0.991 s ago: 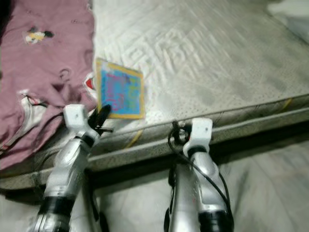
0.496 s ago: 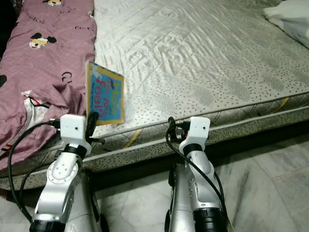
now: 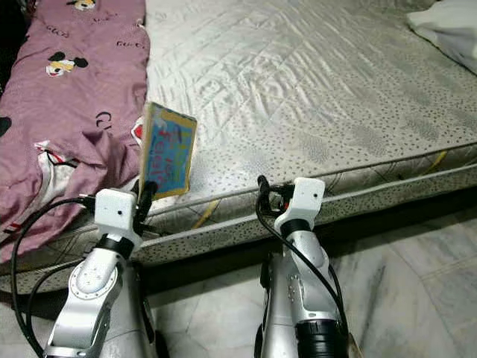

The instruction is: Clean up the room

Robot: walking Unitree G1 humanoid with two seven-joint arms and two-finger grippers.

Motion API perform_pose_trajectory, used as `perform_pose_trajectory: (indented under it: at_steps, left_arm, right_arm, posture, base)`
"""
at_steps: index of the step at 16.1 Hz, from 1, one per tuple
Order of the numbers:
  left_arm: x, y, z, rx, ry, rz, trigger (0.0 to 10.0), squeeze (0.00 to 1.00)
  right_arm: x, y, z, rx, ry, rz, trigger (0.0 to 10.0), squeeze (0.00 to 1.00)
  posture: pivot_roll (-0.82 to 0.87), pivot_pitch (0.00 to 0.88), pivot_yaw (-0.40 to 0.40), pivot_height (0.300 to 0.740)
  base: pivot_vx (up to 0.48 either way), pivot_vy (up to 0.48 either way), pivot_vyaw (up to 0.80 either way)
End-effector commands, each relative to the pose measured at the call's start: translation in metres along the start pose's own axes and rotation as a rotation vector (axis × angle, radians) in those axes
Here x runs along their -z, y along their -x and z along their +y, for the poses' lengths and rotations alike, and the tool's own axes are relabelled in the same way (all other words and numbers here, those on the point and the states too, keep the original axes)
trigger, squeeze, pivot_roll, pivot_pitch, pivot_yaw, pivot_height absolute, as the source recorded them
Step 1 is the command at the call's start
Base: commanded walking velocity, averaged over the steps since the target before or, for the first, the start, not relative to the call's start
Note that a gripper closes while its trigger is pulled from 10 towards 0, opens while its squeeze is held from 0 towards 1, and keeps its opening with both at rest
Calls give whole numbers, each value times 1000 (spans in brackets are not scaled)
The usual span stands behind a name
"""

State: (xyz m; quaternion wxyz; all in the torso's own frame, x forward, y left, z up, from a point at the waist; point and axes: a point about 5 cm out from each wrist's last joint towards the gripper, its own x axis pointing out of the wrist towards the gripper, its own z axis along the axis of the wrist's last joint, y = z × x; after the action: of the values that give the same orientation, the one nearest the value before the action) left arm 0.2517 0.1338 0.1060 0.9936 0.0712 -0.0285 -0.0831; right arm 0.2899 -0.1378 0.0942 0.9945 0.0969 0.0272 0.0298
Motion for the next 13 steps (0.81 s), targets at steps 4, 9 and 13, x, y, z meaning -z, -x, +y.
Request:
perform_pose_trajectory:
  at_steps: [4, 9, 13]
  left_arm:
    - [11, 6, 4, 6, -7, 54, 10000, 0]
    - [9, 1, -4, 45, -2, 37, 10000, 0]
    - [11, -1, -3, 43, -30, 36, 10000, 0]
  right_arm:
    - [-7, -2, 2, -3, -13, -33, 10000, 0]
    - [-8, -1, -1, 10, -7, -43, 10000, 0]
    - [-2, 0, -5, 40, 27, -19, 10000, 0]
  posture:
    - [20, 71, 19, 585]
    - [15, 65, 23, 645]
    - [19, 61, 23, 654]
  base:
    - [0, 0, 0]
    - [0, 0, 0]
    - [0, 0, 0]
